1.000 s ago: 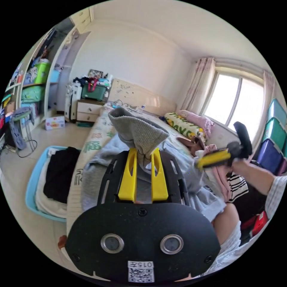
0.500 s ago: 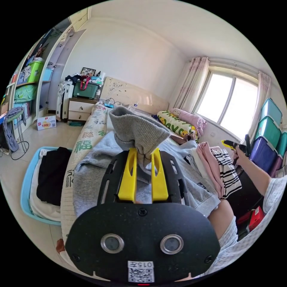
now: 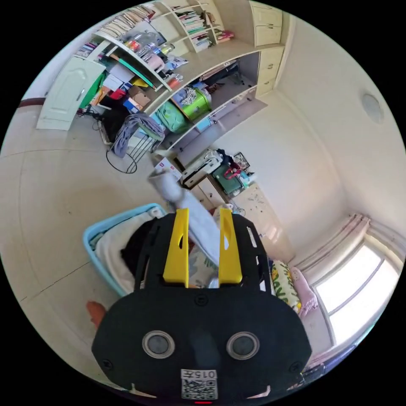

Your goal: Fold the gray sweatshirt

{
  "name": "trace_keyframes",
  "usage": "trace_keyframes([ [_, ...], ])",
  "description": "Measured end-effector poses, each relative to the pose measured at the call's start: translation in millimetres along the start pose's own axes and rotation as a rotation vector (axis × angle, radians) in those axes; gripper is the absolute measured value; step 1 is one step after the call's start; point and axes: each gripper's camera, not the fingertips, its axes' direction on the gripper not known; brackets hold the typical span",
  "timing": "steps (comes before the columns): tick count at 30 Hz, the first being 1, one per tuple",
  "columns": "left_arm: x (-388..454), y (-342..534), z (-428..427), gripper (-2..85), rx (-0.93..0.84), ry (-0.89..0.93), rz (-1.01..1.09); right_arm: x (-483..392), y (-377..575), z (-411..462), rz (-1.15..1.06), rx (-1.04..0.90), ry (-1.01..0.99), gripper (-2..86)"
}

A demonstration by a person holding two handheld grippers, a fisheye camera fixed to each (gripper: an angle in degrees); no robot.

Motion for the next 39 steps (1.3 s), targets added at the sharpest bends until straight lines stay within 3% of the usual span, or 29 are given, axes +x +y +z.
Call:
trace_keyframes([
  [3, -18.7, 37.2, -18.9, 10.5, -0.218, 0.135, 0.074, -32.5, -10.2, 31.9, -0.081, -0.09, -0.075, 9.8],
  [5, -4.2, 81.4, -16.8, 9.6, -0.5, 0.3, 0.188, -65.9, -33.0, 58.3, -0.153, -0.158, -0.19, 10.8],
  [6, 5.2, 93.7, -17.7, 9.3, -0.555, 0.328, 0.24, -75.3, -38.8, 64.3, -0.18, -0.176, -0.219, 11.1],
  [8, 55.9, 142.8, -27.5, 8.8, -0.708, 0.367, 0.516, -110.0, -58.2, 87.2, -0.268, -0.23, -0.255, 12.1],
  [14, 153.7, 264.8, -38.2, 10.2, -0.809, 0.216, 1.138, -176.2, -85.6, 132.2, -0.446, -0.315, -0.186, 12.8],
  [17, 167.4, 312.8, -25.7, 10.8, -0.86, 0.142, 1.278, -205.4, -91.5, 145.3, -0.535, -0.345, -0.124, 12.8],
  [21, 165.2, 351.3, -15.7, 10.8, -0.865, 0.012, 1.384, -222.9, -101.8, 152.0, -0.572, -0.342, -0.088, 11.6],
  [23, 161.6, 359.3, -22.9, 9.3, -0.811, 0.015, 1.388, -230.4, -113.2, 154.1, -0.575, -0.35, -0.088, 11.0],
  [26, 153.1, 351.3, -21.8, 3.4, -0.869, 0.085, 1.304, -241.1, -124.1, 153.8, -0.609, -0.357, -0.063, 8.0],
  [31, 152.5, 325.6, -21.2, 1.0, -0.891, 0.101, 1.198, -251.4, -130.6, 142.1, -0.681, -0.332, -0.004, 1.7],
  [39, 159.1, 315.3, -54.0, 0.0, -0.855, -0.007, 1.308, -248.0, -136.4, 152.1, -0.774, -0.419, 0.035, -0.4],
])
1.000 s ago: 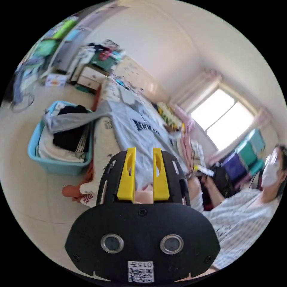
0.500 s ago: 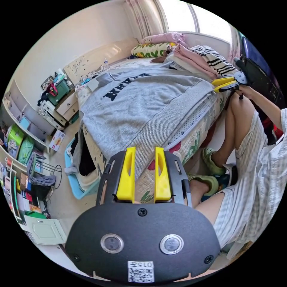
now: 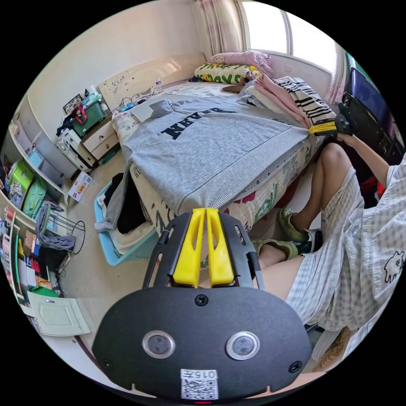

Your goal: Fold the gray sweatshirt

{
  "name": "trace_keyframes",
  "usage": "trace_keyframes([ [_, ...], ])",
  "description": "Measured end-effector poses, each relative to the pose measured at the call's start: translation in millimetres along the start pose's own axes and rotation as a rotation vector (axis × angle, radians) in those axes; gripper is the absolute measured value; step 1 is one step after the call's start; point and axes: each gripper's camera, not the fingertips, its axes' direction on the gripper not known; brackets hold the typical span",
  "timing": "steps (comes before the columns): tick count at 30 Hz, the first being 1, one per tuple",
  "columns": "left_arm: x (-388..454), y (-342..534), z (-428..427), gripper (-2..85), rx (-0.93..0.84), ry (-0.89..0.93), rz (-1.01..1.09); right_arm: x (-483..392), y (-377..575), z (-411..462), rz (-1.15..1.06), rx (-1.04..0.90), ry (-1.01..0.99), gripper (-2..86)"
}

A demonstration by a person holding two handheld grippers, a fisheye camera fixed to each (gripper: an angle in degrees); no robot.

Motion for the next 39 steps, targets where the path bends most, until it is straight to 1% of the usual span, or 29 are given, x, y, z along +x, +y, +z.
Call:
trace_keyframes([
  [4, -1.1, 4.1, 34.4, 0.0, -0.078, -0.009, -0.015, -7.2, -10.1, 45.3, -0.047, -0.069, 0.024, 0.0],
  [6, -3.8, 3.3, 44.6, 0.2, -0.082, 0.002, -0.033, -2.7, -11.2, 51.0, -0.042, -0.085, 0.013, 0.6],
  [9, -13.5, -0.6, 43.3, 0.5, -0.075, 0.032, -0.06, 19.0, -1.0, 49.0, 0.02, -0.054, -0.111, 4.1],
  [11, -26.1, -1.1, 37.7, 1.1, -0.069, 0.101, -0.094, 47.3, 16.4, 42.6, 0.116, -0.011, -0.253, 6.4],
  [12, -30.4, -0.7, 35.5, 1.2, -0.07, 0.115, -0.107, 55.4, 22.1, 41.5, 0.145, 0.002, -0.283, 6.7],
  [14, -53.2, 4.4, 18.0, 2.5, -0.001, 0.166, -0.182, 91.8, 47.9, 39.4, 0.289, 0.075, -0.377, 7.9],
  [15, -60.9, 6.1, 12.4, 3.1, 0.027, 0.182, -0.208, 101.2, 54.4, 39.4, 0.322, 0.099, -0.399, 8.2],
  [17, -99.6, 12.7, -7.0, 5.7, 0.159, 0.246, -0.358, 138.2, 75.8, 45.1, 0.463, 0.214, -0.5, 8.8],
  [18, -110.4, 14.1, -9.7, 6.4, 0.19, 0.255, -0.407, 145.8, 78.5, 48.8, 0.493, 0.235, -0.527, 9.1],
  [19, -130.6, 15.7, -11.2, 7.0, 0.236, 0.271, -0.499, 157.7, 79.2, 60.0, 0.535, 0.25, -0.579, 9.9],
  [20, -147.1, 14.4, -7.4, 7.9, 0.265, 0.29, -0.565, 165.9, 75.1, 75.8, 0.574, 0.228, -0.6, 11.1],
  [22, -165.9, 7.6, 7.8, 9.9, 0.264, 0.327, -0.623, 174.1, 67.2, 101.0, 0.64, 0.184, -0.602, 11.6],
  [24, -180.7, -0.9, 28.8, 12.0, 0.219, 0.37, -0.672, 177.8, 58.5, 119.5, 0.673, 0.14, -0.578, 11.5],
  [26, -193.5, -7.3, 52.1, 13.0, 0.17, 0.405, -0.714, 178.7, 52.0, 130.8, 0.708, 0.088, -0.479, 10.6],
  [29, -196.2, -9.6, 72.1, 12.6, 0.144, 0.44, -0.706, 177.7, 51.5, 143.8, 0.727, 0.047, -0.415, 9.2],
  [31, -197.7, -4.9, 73.9, 11.7, 0.176, 0.437, -0.72, 179.8, 51.7, 156.0, 0.731, 0.022, -0.419, 8.7],
  [33, -203.3, -4.6, 74.2, 11.1, 0.182, 0.471, -0.705, 186.2, 52.4, 164.9, 0.759, 0.005, -0.429, 7.4],
  [39, -219.2, 14.1, 79.7, 8.0, 0.24, 0.551, -0.689, 210.9, 50.7, 166.6, 0.75, -0.038, -0.528, 3.3],
])
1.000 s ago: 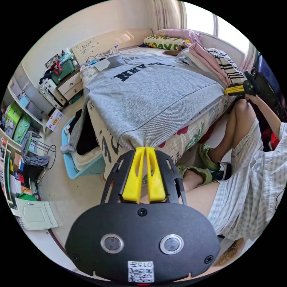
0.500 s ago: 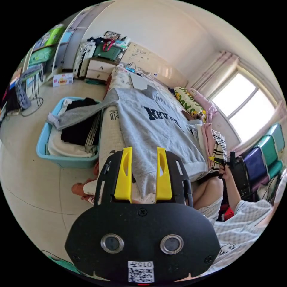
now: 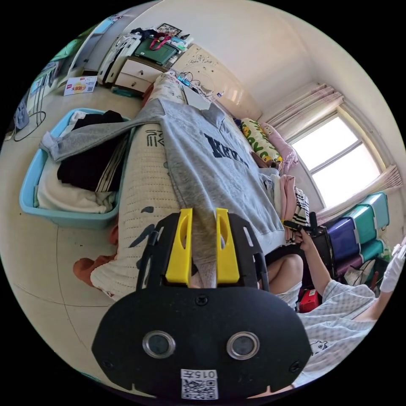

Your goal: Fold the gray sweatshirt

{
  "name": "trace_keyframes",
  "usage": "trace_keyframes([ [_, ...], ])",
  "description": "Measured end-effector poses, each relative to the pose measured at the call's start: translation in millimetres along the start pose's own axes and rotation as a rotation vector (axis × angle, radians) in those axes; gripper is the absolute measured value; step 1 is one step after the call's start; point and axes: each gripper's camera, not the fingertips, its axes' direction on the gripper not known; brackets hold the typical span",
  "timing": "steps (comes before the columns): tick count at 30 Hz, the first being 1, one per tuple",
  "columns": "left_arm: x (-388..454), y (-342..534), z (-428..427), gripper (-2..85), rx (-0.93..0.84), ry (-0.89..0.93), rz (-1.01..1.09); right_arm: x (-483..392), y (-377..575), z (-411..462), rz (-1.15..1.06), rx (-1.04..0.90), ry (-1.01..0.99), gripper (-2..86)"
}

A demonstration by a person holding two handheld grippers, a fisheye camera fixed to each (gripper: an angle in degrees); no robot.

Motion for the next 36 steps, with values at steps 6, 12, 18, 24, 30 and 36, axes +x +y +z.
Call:
trace_keyframes([
  [6, -4.1, 7.6, -15.9, 0.4, 0.035, -0.01, 0.02, -16.8, -13.5, -17.3, -0.036, -0.016, 0.057, -0.6],
  [12, 8.8, 27.7, -43.7, -0.8, 0.097, -0.161, 0.047, -59.6, -29.5, -51.0, -0.118, -0.059, 0.277, -1.0],
  [18, 12.5, 38.4, -27.3, -0.7, -0.018, -0.254, 0.096, -94.9, -57.8, -24.7, -0.184, -0.178, 0.396, -0.8],
  [24, 29.8, 56.2, -21.3, 2.0, -0.004, -0.264, 0.219, -122.1, -73.6, -29.9, -0.199, -0.163, 0.431, 0.6],
  [30, 46.4, 91.6, -39.5, 7.0, 0.074, -0.259, 0.303, -163.6, -59.3, -92.3, -0.258, -0.044, 0.394, 4.3],
  [36, 81.7, 127.8, -52.3, 9.4, 0.149, -0.178, 0.509, -265.2, -11.6, -111.5, -0.539, 0.134, 0.373, 5.7],
])
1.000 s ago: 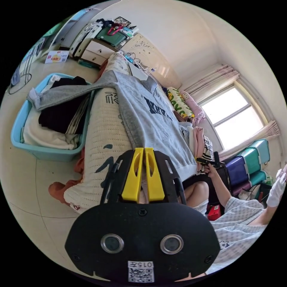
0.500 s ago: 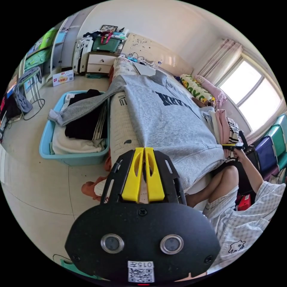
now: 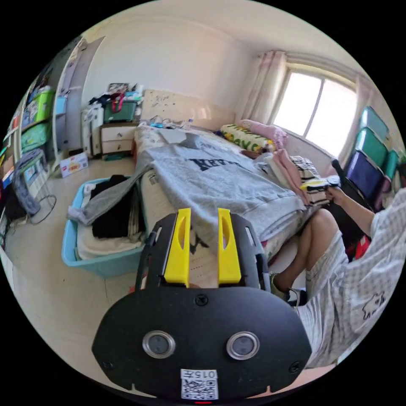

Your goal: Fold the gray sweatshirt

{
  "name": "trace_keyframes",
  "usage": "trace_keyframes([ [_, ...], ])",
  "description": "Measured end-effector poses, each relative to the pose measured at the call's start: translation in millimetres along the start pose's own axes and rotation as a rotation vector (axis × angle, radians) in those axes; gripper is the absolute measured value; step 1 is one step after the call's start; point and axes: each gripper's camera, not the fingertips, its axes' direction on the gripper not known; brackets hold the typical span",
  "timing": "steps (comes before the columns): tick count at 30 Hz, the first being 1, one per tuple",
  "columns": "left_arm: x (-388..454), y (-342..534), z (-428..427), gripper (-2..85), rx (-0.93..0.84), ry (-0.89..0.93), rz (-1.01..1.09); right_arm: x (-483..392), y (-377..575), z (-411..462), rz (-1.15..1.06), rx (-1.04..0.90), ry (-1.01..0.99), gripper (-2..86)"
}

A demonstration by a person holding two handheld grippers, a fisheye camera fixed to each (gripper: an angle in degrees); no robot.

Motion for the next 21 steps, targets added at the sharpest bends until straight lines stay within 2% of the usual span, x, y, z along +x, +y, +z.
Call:
trace_keyframes([
  [2, 34.2, -2.2, 9.5, 9.7, -0.056, 0.031, 0.151, -40.5, -8.4, -0.8, -0.116, 0.042, -0.086, 7.2],
  [5, 71.7, -2.2, 28.9, 9.8, -0.154, 0.04, 0.309, -77.1, -18.7, 20.7, -0.213, 0.005, -0.115, 9.6],
  [7, 82.8, -2.2, 43.5, 9.7, -0.233, 0.054, 0.349, -89.5, -22.9, 32.5, -0.243, -0.017, -0.131, 10.1],
  [10, 89.0, -1.0, 53.1, 9.0, -0.269, 0.005, 0.37, -105.1, -27.4, 54.1, -0.284, -0.084, -0.067, 9.9],
  [17, 94.9, -0.2, 46.5, 3.3, -0.276, -0.027, 0.396, -136.8, -21.2, 60.7, -0.376, -0.063, 0.15, 3.3],
  [21, 90.8, -1.5, 32.6, 1.4, -0.268, -0.01, 0.388, -132.2, -11.4, 58.7, -0.377, -0.106, 0.078, 0.9],
])
